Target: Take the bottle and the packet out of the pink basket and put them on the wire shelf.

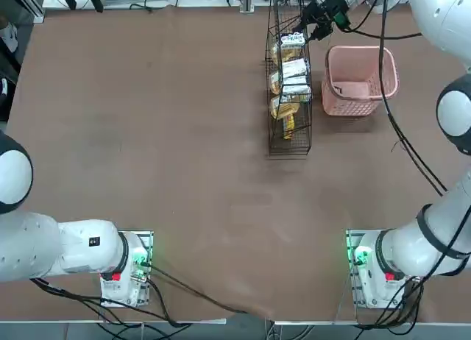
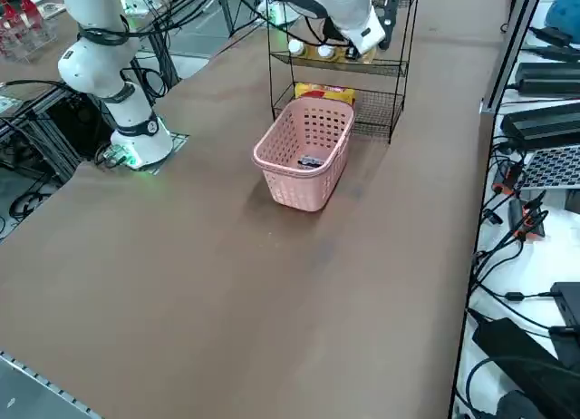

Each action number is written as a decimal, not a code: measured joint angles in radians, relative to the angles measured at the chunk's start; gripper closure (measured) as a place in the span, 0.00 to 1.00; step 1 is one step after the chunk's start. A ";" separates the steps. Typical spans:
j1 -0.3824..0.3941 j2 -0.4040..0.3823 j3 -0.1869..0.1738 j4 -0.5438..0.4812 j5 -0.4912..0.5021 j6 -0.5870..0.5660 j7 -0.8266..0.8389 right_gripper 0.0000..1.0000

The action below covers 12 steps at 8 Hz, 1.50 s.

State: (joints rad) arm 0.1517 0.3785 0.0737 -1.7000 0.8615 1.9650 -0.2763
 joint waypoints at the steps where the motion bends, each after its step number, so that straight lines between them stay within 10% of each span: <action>1: 0.000 0.004 0.000 -0.003 -0.004 0.000 -0.032 0.45; 12: 0.008 0.012 0.005 -0.029 -0.002 0.003 -0.076 0.45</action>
State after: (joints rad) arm 0.1592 0.3908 0.0784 -1.7288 0.8593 1.9680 -0.3521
